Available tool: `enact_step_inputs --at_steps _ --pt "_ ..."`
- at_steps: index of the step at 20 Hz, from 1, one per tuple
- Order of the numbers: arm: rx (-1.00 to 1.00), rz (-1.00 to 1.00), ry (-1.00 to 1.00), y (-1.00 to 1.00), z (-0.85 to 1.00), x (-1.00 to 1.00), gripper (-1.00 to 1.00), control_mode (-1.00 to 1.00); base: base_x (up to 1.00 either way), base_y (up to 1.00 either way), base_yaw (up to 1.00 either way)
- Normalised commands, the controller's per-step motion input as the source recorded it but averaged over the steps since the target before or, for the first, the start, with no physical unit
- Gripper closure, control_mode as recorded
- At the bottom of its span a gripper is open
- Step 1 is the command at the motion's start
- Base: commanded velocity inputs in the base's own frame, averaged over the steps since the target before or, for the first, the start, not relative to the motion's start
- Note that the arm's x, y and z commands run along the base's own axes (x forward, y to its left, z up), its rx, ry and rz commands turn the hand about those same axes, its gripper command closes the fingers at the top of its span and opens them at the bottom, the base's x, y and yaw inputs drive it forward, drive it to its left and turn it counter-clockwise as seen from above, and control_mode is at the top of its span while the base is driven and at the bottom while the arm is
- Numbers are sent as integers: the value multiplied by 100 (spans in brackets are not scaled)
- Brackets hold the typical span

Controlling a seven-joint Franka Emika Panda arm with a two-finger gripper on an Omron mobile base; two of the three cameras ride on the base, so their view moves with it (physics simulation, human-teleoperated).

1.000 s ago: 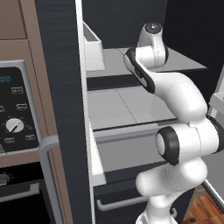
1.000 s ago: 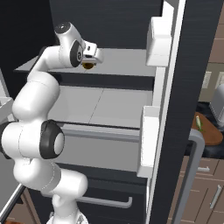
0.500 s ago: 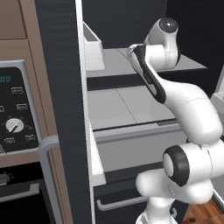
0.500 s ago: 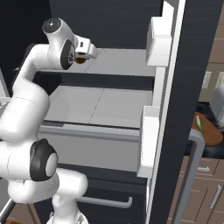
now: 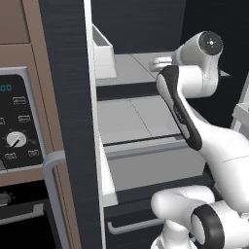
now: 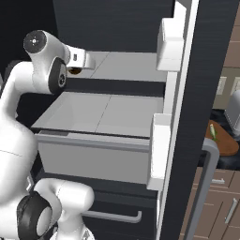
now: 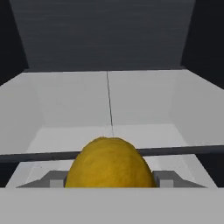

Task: Retrieve a lemon from the fridge and place it on the cutting board with the fish.

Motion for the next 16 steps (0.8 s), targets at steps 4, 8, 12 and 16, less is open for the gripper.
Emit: enact_step_inputs --at_steps 4,8,12,16 --pt "0 0 0 0 0 -100 100 -100 0 0 0" --pt "0 0 0 0 0 -100 100 -100 0 0 0" --pt "0 0 0 0 0 -100 100 -100 0 0 0" --pt "0 0 0 0 -11 -100 100 -100 0 0 0"
